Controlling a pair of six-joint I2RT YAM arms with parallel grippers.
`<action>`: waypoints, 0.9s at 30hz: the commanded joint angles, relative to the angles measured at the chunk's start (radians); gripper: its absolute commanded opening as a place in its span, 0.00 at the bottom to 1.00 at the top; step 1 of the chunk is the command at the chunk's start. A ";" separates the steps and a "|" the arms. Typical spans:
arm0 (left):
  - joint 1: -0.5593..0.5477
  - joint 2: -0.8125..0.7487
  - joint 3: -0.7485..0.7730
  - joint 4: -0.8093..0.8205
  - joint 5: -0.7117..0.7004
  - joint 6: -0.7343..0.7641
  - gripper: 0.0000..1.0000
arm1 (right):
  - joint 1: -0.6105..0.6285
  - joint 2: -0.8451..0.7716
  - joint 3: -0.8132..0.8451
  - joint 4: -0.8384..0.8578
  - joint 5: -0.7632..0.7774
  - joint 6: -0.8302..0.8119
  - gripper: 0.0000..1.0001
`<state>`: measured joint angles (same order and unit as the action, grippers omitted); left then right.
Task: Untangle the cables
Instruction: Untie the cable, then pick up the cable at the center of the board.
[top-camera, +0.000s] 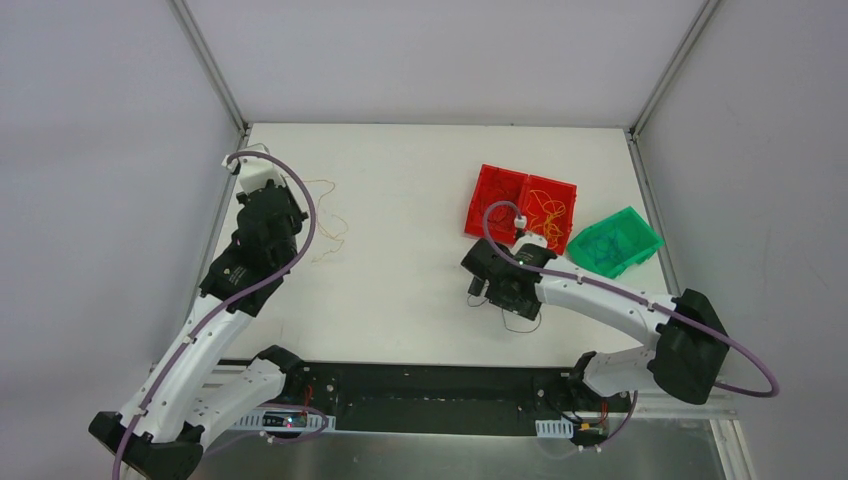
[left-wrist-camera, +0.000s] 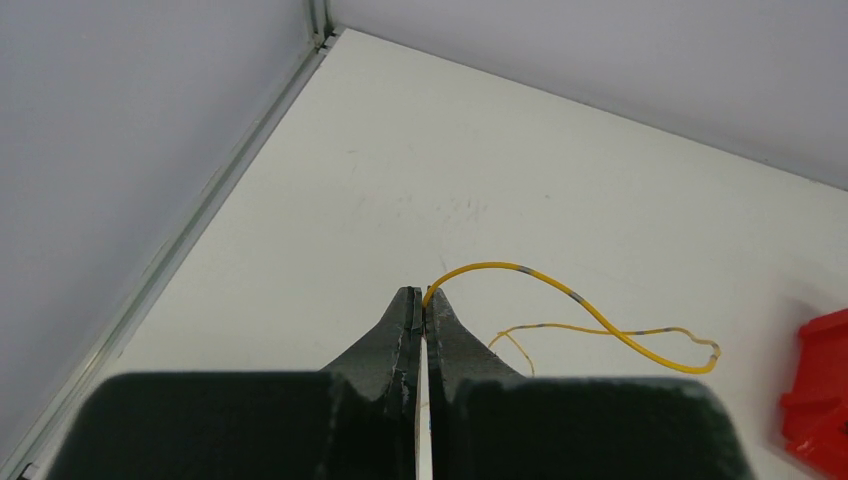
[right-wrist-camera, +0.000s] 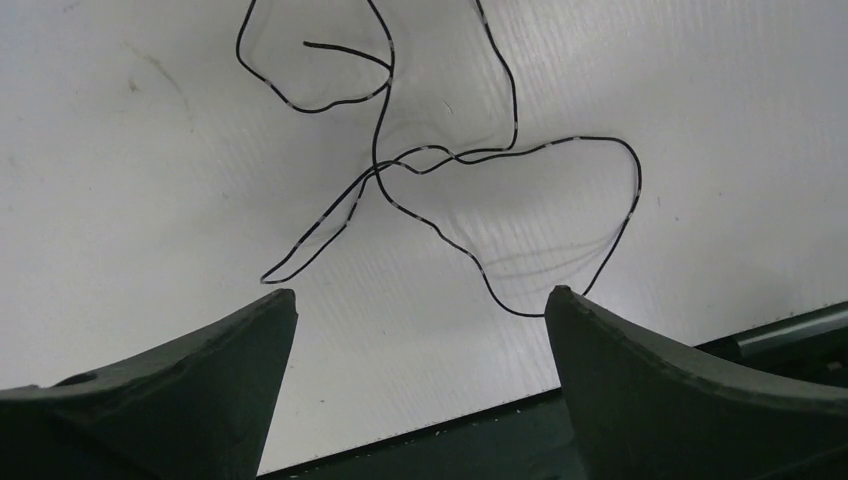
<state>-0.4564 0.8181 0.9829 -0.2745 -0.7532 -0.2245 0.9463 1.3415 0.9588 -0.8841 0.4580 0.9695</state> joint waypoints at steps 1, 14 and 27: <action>0.005 0.007 -0.003 0.005 0.107 -0.039 0.00 | -0.012 -0.011 -0.015 -0.046 -0.014 0.222 0.99; 0.005 -0.011 -0.014 0.004 0.100 -0.052 0.00 | -0.118 0.075 -0.025 0.145 -0.038 -0.030 0.99; 0.005 -0.008 -0.022 0.004 0.112 -0.055 0.00 | -0.187 0.116 -0.170 0.310 -0.165 -0.114 1.00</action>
<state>-0.4564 0.8223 0.9661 -0.2882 -0.6548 -0.2600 0.7734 1.4372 0.8116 -0.6384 0.3313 0.8768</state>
